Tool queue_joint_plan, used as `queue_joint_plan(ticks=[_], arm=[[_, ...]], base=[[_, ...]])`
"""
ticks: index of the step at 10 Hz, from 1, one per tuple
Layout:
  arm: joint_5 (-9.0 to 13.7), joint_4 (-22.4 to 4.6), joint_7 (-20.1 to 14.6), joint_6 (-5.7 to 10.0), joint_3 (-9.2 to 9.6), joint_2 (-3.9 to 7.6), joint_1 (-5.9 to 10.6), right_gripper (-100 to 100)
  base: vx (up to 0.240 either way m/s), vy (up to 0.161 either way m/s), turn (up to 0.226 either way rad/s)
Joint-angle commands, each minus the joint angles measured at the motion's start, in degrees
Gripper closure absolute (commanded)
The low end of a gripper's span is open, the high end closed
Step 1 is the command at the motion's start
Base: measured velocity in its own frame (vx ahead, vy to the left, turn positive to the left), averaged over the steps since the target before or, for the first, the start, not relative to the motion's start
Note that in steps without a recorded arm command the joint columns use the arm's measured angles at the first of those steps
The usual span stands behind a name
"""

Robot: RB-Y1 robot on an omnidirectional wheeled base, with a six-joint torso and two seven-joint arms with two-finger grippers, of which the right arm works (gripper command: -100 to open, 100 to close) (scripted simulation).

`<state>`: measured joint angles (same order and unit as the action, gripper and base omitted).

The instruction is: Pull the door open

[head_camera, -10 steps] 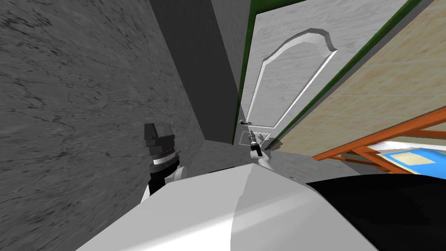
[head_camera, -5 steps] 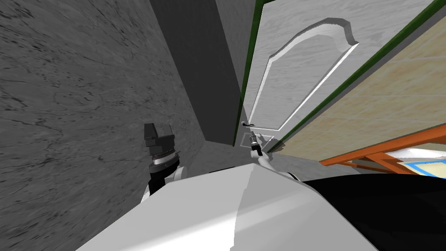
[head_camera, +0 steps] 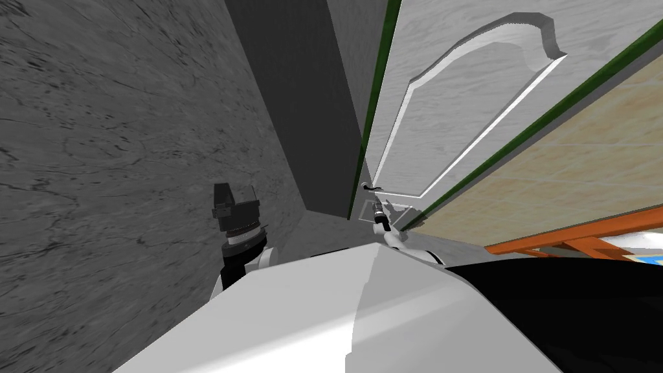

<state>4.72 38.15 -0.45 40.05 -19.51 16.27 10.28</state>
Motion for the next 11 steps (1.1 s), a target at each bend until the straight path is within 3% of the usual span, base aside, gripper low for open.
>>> queue_joint_plan(ticks=[1,8,11], arm=[[0.07,-2.36,-0.12,0.42,-0.51,0.27,1.12,-100],[0.34,-10.87,-0.93,1.79,-2.55,1.51,4.91,-100],[0.43,-10.76,-0.75,1.98,-2.58,1.50,4.76,-100]], base=[[0.077,-0.018,0.028],[0.074,-0.015,0.032],[0.121,-0.060,0.019]])
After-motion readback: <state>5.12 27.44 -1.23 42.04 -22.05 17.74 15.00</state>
